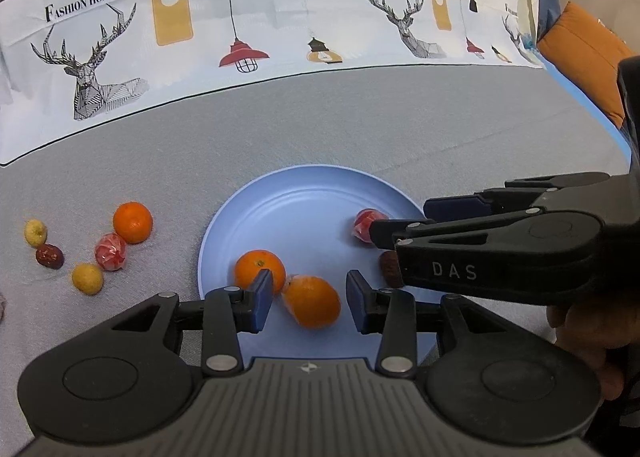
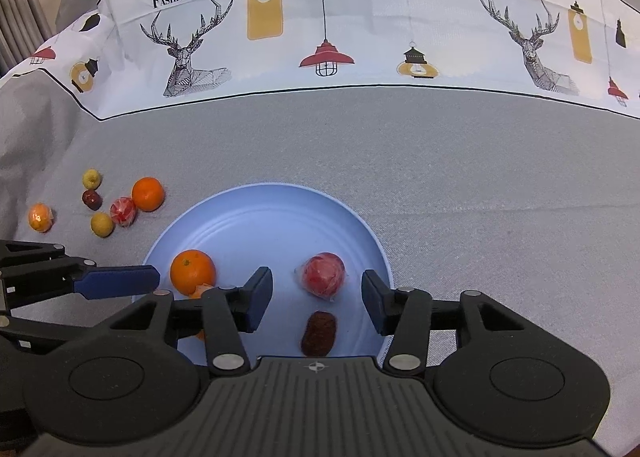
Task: Organize fruits
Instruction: 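Open both grippers to release the red date and orange onto the plate, then move the left gripper to a red date while the right gripper moves to an orange, then grasp the red date with the left gripper while the right gripper grasps the orange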
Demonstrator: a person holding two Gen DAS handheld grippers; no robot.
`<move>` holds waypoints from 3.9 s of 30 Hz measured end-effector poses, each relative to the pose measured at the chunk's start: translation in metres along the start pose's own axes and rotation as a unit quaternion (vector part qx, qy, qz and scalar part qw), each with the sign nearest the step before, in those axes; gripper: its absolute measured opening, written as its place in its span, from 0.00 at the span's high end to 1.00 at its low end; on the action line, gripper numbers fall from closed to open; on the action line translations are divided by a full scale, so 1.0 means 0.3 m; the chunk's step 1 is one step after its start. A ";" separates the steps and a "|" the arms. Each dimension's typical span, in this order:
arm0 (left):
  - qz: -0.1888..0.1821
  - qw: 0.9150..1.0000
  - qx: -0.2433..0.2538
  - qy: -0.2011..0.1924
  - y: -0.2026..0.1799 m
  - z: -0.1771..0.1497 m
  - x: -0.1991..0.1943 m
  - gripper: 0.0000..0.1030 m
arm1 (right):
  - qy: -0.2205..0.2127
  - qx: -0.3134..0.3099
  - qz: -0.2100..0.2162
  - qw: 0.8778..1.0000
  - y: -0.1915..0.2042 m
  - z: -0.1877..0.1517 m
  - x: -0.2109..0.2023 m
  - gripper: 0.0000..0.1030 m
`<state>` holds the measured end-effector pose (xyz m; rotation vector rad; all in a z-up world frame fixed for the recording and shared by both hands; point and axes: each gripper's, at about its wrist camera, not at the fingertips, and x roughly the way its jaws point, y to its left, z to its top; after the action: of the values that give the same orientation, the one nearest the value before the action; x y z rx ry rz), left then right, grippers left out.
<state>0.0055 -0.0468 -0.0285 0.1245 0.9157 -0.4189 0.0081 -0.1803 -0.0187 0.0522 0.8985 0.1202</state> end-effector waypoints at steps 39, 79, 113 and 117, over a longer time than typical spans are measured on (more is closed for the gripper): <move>0.108 0.974 -0.197 -0.018 0.698 0.076 -0.120 0.95 | -0.048 -0.013 0.094 0.994 0.231 0.087 0.028 0.78; 0.110 0.947 -0.302 0.027 0.804 0.056 0.073 0.65 | 0.029 -0.027 0.096 0.995 0.487 0.234 0.434 0.35; 0.162 0.962 -0.211 0.053 0.746 0.069 0.105 0.81 | 0.028 -0.042 0.102 0.994 0.509 0.224 0.446 0.65; 0.161 0.962 -0.215 0.051 0.749 0.072 0.101 0.82 | 0.025 -0.041 0.103 0.993 0.509 0.225 0.442 0.65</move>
<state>0.1284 0.1432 -0.0555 -0.1054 1.0488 0.0944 0.1301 -0.0117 -0.0652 0.0659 0.9352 0.3524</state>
